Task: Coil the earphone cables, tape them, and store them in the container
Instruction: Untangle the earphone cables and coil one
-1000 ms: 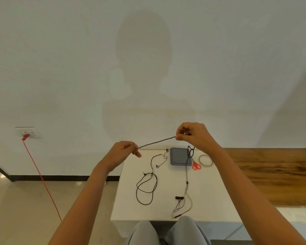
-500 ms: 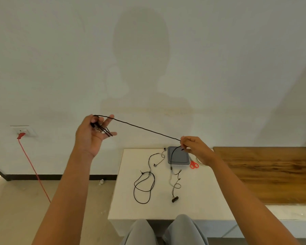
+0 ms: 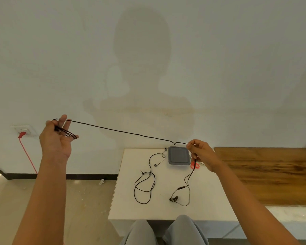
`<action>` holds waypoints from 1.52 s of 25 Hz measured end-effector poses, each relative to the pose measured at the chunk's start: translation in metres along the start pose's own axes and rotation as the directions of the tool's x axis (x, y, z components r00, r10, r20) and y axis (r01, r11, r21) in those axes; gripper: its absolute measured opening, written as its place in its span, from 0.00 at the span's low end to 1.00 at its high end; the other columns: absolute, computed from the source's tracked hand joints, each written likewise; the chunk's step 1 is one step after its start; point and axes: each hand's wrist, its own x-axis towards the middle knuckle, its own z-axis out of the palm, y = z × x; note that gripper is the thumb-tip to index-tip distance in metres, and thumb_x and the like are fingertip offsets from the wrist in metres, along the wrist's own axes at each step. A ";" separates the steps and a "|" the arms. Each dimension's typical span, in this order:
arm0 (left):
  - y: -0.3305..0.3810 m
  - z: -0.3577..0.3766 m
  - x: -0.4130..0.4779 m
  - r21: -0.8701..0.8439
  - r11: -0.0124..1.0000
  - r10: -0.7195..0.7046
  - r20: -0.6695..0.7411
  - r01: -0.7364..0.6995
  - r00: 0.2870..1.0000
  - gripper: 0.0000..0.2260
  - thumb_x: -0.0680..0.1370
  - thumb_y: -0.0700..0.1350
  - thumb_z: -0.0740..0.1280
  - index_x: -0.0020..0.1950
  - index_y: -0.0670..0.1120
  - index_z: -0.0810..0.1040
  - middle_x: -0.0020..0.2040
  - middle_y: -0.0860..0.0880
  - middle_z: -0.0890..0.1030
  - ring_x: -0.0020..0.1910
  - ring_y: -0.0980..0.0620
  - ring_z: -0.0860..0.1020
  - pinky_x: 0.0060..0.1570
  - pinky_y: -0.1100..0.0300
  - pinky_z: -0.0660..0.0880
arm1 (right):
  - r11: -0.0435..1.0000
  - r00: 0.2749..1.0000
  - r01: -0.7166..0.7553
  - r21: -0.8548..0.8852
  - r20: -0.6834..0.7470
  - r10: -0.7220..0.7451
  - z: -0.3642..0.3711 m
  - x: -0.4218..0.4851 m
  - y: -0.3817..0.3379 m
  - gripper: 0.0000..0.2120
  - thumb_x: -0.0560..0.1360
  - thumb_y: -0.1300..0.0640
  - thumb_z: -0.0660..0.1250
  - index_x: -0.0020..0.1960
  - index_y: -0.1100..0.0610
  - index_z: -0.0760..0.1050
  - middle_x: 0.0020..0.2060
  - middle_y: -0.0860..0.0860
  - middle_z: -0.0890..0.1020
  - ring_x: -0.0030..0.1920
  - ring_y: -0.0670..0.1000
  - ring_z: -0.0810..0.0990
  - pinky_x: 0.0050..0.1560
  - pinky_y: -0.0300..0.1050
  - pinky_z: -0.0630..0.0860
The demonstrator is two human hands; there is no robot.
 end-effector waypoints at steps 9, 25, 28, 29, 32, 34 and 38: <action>-0.032 -0.009 -0.003 0.343 0.938 0.017 -0.173 0.044 0.985 0.14 0.80 0.49 0.60 0.37 0.52 0.79 0.45 0.54 0.83 0.49 0.55 0.78 0.61 0.42 0.66 | 0.994 0.954 0.107 -0.003 -0.282 -0.104 0.015 0.009 -0.021 0.06 0.77 0.61 0.67 0.44 0.52 0.78 0.36 0.49 0.79 0.37 0.48 0.75 0.39 0.40 0.75; -0.112 0.070 -0.088 0.775 0.600 -0.383 0.496 -0.198 0.779 0.14 0.78 0.54 0.66 0.49 0.45 0.82 0.34 0.59 0.81 0.27 0.62 0.73 0.32 0.65 0.71 | 0.906 0.922 0.252 -0.340 0.369 -0.118 0.076 -0.006 -0.087 0.08 0.74 0.61 0.67 0.49 0.53 0.83 0.40 0.51 0.86 0.43 0.49 0.82 0.48 0.45 0.77; -0.110 0.089 -0.100 0.761 0.575 -0.419 0.589 -0.300 0.691 0.13 0.76 0.55 0.69 0.45 0.46 0.84 0.26 0.59 0.75 0.26 0.60 0.68 0.29 0.67 0.68 | 0.892 0.937 0.274 -0.359 0.307 -0.164 0.086 -0.005 -0.089 0.08 0.71 0.61 0.71 0.49 0.57 0.77 0.34 0.50 0.85 0.35 0.45 0.81 0.41 0.41 0.78; -0.108 0.090 -0.099 0.772 0.547 -0.430 0.590 -0.322 0.683 0.14 0.76 0.55 0.68 0.46 0.45 0.84 0.29 0.57 0.78 0.28 0.58 0.69 0.30 0.65 0.68 | 0.908 0.942 0.263 -0.327 0.290 -0.168 0.087 -0.004 -0.089 0.09 0.70 0.61 0.72 0.49 0.59 0.75 0.32 0.50 0.85 0.33 0.45 0.81 0.38 0.40 0.79; -0.099 0.089 -0.093 0.805 0.463 -0.459 0.576 -0.371 0.676 0.13 0.79 0.54 0.65 0.42 0.48 0.83 0.34 0.52 0.78 0.33 0.52 0.70 0.32 0.62 0.68 | 0.955 0.954 0.216 -0.204 0.254 -0.161 0.086 -0.005 -0.085 0.13 0.68 0.58 0.76 0.47 0.62 0.75 0.31 0.54 0.85 0.30 0.47 0.82 0.31 0.39 0.77; -0.091 0.084 -0.086 0.817 0.455 -0.396 0.541 -0.353 0.742 0.15 0.79 0.52 0.64 0.35 0.50 0.80 0.32 0.52 0.76 0.34 0.52 0.70 0.33 0.61 0.68 | 0.963 0.958 0.211 -0.168 0.233 -0.169 0.080 -0.004 -0.081 0.14 0.68 0.56 0.77 0.45 0.63 0.78 0.30 0.53 0.84 0.29 0.48 0.81 0.31 0.40 0.76; -0.073 0.070 -0.064 0.783 0.571 -0.118 0.378 -0.249 0.918 0.16 0.79 0.52 0.64 0.33 0.48 0.79 0.33 0.47 0.74 0.34 0.51 0.70 0.37 0.58 0.68 | 0.979 0.935 0.178 -0.101 0.329 -0.136 0.060 0.001 -0.071 0.06 0.74 0.56 0.72 0.45 0.59 0.82 0.35 0.54 0.84 0.28 0.46 0.75 0.31 0.38 0.74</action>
